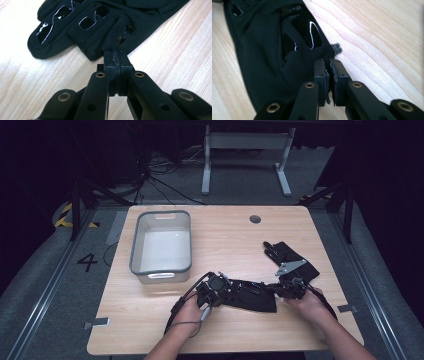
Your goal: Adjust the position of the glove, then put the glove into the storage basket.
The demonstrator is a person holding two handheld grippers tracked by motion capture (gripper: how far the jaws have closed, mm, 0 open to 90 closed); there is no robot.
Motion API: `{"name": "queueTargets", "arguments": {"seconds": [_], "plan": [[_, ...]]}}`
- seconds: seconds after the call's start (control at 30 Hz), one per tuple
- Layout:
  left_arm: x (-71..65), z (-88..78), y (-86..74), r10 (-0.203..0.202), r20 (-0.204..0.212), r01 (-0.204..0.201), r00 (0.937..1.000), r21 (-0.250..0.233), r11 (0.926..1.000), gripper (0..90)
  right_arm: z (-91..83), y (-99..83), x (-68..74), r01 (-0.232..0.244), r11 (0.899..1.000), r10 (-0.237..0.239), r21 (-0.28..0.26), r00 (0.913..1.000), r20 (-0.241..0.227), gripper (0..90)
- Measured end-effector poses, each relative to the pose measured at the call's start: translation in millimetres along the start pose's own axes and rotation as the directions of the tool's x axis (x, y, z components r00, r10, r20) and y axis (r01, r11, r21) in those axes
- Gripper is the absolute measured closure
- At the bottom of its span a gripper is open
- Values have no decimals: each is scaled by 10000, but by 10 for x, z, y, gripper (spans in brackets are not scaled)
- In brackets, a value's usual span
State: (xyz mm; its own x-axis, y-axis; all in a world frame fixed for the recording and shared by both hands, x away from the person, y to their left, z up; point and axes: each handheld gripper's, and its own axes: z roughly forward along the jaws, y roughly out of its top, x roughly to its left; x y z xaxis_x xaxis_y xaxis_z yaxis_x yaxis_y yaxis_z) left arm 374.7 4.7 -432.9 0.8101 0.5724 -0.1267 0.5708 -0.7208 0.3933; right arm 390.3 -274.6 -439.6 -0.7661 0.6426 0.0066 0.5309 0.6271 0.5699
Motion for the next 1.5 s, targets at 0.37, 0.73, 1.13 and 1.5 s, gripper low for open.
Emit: {"name": "queueTargets", "arguments": {"seconds": [0.37,0.73,1.13,1.5], "plan": [[-8,-263,-41,183,-110,-186,9998,-273,9995,892,-433,-138,442,310,9951,-353,-939,9984,-447,839],[-362,-184,-185,832,713,-860,9940,381,9956,841,-292,-285,443,351,9989,-363,-325,9986,-377,823],[-140,-318,-220,150,1761,1,9843,-858,9963,528,-346,-212,287,-491,9937,491,-1005,9988,-21,591],[-47,-489,-287,14,1731,226,9849,-1365,9904,526,-517,-172,88,-1157,9760,1114,-1846,9932,-340,530]]}}
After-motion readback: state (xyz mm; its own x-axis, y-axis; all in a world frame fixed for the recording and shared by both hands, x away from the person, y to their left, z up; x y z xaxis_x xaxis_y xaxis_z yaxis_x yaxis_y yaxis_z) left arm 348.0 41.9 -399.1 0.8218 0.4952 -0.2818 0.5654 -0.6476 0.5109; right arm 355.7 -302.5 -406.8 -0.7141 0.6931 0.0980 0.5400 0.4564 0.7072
